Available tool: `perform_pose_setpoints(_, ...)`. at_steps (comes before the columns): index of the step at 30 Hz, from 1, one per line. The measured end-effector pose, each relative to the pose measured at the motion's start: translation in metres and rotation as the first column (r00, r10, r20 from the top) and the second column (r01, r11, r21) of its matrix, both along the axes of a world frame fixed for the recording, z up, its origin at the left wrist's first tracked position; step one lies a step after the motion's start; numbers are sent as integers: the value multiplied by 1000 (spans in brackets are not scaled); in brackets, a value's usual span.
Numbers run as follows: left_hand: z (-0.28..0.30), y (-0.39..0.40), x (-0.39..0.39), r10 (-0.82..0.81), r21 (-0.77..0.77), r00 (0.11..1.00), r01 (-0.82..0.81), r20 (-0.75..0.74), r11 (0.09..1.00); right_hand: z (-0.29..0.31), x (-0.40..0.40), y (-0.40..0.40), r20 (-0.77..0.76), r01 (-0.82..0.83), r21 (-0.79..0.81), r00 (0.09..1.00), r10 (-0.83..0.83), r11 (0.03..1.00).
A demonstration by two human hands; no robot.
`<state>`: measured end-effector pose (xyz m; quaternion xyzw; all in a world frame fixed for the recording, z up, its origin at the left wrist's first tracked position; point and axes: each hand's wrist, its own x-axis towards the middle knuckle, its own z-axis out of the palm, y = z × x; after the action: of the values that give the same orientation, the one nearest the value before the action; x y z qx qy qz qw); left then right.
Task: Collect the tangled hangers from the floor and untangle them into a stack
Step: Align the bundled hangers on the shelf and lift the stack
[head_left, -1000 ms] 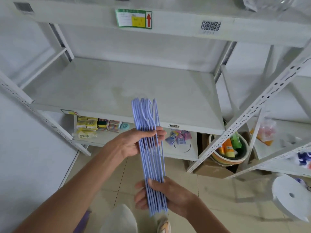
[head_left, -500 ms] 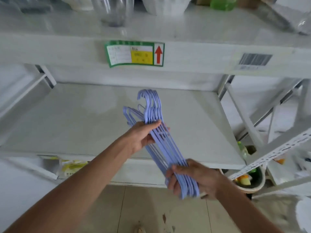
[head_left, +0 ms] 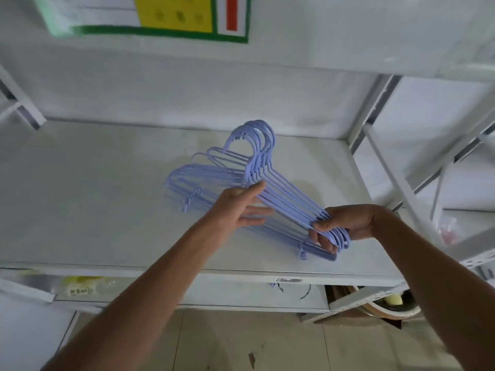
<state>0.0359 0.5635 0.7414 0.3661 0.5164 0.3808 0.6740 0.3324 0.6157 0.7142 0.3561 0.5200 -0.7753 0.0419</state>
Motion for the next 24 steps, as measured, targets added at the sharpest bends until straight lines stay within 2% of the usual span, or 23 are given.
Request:
perform_pose_setpoints(1, -1, -5, -12, -14, 71, 992, 23, -122, 997, -2, 3, 4, -10, -16, -1, 1000, 16, 1000)
perform_pose_setpoints(2, -2, -10, -28, 54, 226, 971, 0, -231, 974, -4, 7, 9, -19, -33, 3, 999, 33, 999)
perform_pose_setpoints(3, -2, -13, -47, 198, 439, 934, -49, -298, 897, -7, 10, 12, -28, -47, 7, 999, 47, 999)
perform_pose_setpoints(4, 1, -16, -65, 357, 638, 881, -87, -309, 765, -9, 13, 14, -40, -56, 8, 998, 56, 998)
perform_pose_setpoints(5, 5, -14, -80, 472, 763, 825, -79, -310, 641, -10, 18, 16, -56, -64, 4, 996, 64, 998)
perform_pose_setpoints(7, 10, 8, -96, 548, 846, 746, 41, -379, 531, -10, 23, 17, -86, -94, -13, 992, 93, 995)
perform_pose_setpoints(9, 10, 38, -88, 553, 811, 618, 265, -559, 522, -12, 26, 16, -104, -131, -9, 986, 129, 991)
perform_pose_setpoints(11, 4, 61, -73, 511, 713, 497, 475, -701, 516, -14, 31, 17, -107, -175, 8, 979, 174, 985)
perform_pose_setpoints(13, -4, 77, -62, 463, 664, 476, 536, -747, 521, -17, 35, 19, -107, -193, 20, 975, 194, 981)
perform_pose_setpoints(15, -13, 88, -56, 426, 668, 519, 517, -742, 535, -17, 38, 20, -95, -180, 21, 979, 181, 983)
perform_pose_setpoints(18, -17, 95, -49, 309, 592, 554, 453, -773, 667, -22, 53, 23, -80, -71, 17, 994, 72, 997)
perform_pose_setpoints(19, -19, 94, -48, 288, 571, 545, 470, -787, 673, -23, 58, 22, -74, -30, 21, 997, 31, 999)
perform_pose_setpoints(22, -26, 83, -43, 307, 559, 472, 618, -826, 554, -25, 69, 22, -79, 58, 1, 995, -58, 998)
perform_pose_setpoints(24, -32, 67, -37, 348, 554, 431, 622, -832, 554, -27, 71, 19, -92, 83, -14, 992, -84, 996)
